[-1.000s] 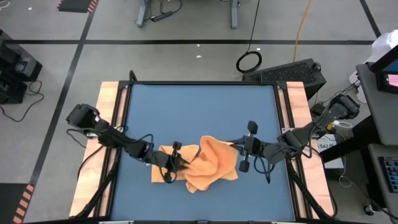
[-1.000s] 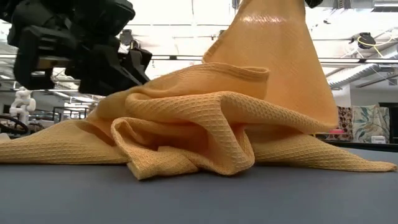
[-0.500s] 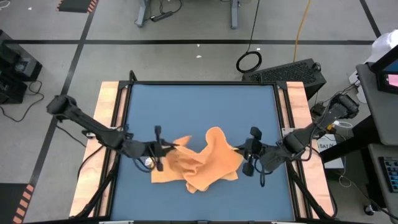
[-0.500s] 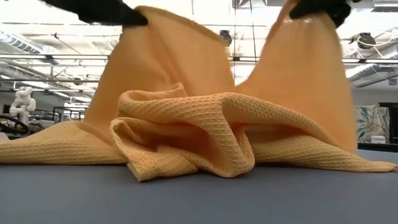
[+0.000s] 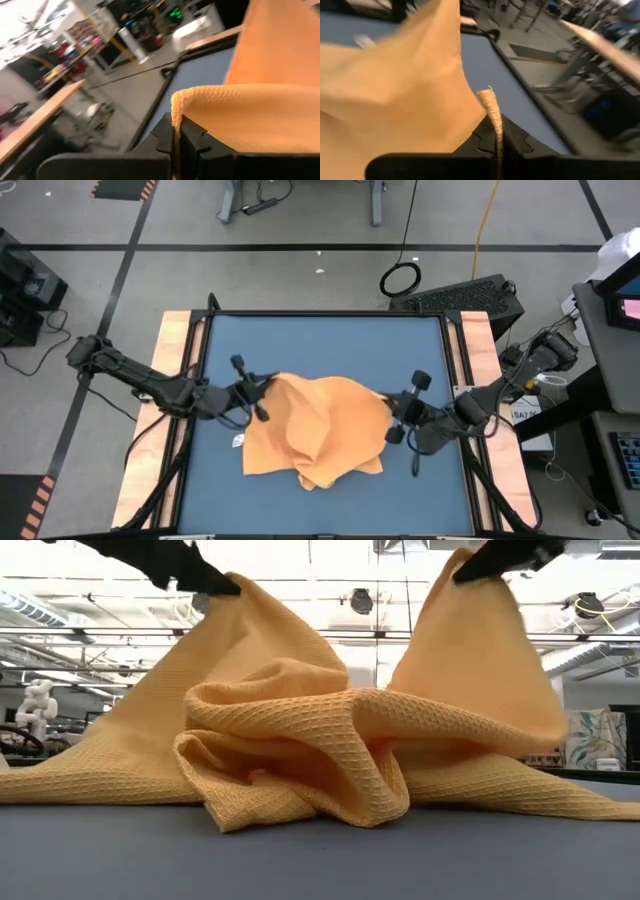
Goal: Roll towel
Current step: Roll the yellow towel
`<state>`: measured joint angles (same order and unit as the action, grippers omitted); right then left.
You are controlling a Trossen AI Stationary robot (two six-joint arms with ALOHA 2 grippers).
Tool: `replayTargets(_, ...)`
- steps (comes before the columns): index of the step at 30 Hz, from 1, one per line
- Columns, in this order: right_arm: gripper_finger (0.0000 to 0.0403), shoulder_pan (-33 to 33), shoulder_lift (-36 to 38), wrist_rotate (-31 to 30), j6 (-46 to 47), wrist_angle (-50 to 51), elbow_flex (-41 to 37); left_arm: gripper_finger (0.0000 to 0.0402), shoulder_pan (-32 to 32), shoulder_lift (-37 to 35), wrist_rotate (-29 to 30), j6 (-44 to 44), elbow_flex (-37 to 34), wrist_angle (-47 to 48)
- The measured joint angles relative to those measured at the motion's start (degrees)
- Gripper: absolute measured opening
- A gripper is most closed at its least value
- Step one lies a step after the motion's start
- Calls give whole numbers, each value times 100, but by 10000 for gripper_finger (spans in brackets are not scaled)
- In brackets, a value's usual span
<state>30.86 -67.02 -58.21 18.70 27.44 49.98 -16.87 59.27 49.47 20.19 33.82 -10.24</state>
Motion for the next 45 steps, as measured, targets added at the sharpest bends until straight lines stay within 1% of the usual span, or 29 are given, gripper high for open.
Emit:
replayTargets(1,0,-146,0,12,-188,49,0,11,218,0,-161,11,0,55)
replayTargets(2,0,-310,0,14,-388,109,0,11,450,0,-502,14,0,71)
replayTargets(5,0,-963,0,150,-1035,161,0,11,1291,2,-2150,44,0,-16)
replayTargets(6,0,-1227,0,208,-1240,113,-2,11,1578,2,-2572,-27,0,-44)
replayTargets(7,0,-1497,0,320,-1406,38,-2,11,1868,6,-2846,-126,0,-66)
replayTargets(8,0,-1765,0,457,-1521,-48,-2,11,2114,9,-2989,-205,0,-78)
replayTargets(10,0,-2272,0,863,-1570,-189,-2,11,2551,5,-3103,-458,0,-97)
replayTargets(12,0,-2695,0,1400,-1357,-412,-2,11,2856,-22,-3306,-671,-2,-97)
replayTargets(15,0,-3089,0,2277,-791,-771,-2,11,3094,-24,-3878,-1083,-1,-143)
replayTargets(20,0,-3242,77,3078,643,-910,-2,11,3159,-70,-4419,-2630,105,-81)
replayTargets(22,0,-3239,196,3528,1347,-914,-2,11,3123,-139,-4656,-3263,219,-74)
replayTargets(24,0,-3237,381,4080,2149,-916,0,11,3065,-237,-4804,-3848,388,-33)
replayTargets(27,0,-3227,709,4753,3138,-877,137,11,2965,-406,-4880,-4081,756,80)
replayTargets(29,0,-3205,927,5008,3609,-870,324,11,2910,-473,-4892,-4081,1076,306)
replayTargets(32,0,-3201,1220,5084,3899,-861,710,11,2870,-481,-4945,-4073,1725,847)
replayTargets(34,0,-3203,1375,5065,3831,-744,1058,11,2816,-487,-4991,-3902,2196,1264)
replayTargets(36,0,-3205,1478,4933,3513,-413,1466,11,2750,-483,-5072,-3650,2594,1661)
replayTargets(39,0,-3205,1601,4723,2930,313,2060,11,2721,-471,-5049,-3472,2928,2276)
replayTargets(43,0,-3275,1697,4232,2351,1578,2725,11,2784,-464,-4298,-3485,2962,3085)
replayTargets(45,0,-3342,1737,4087,2049,1998,2917,11,2823,-375,-3959,-3550,2953,3589)
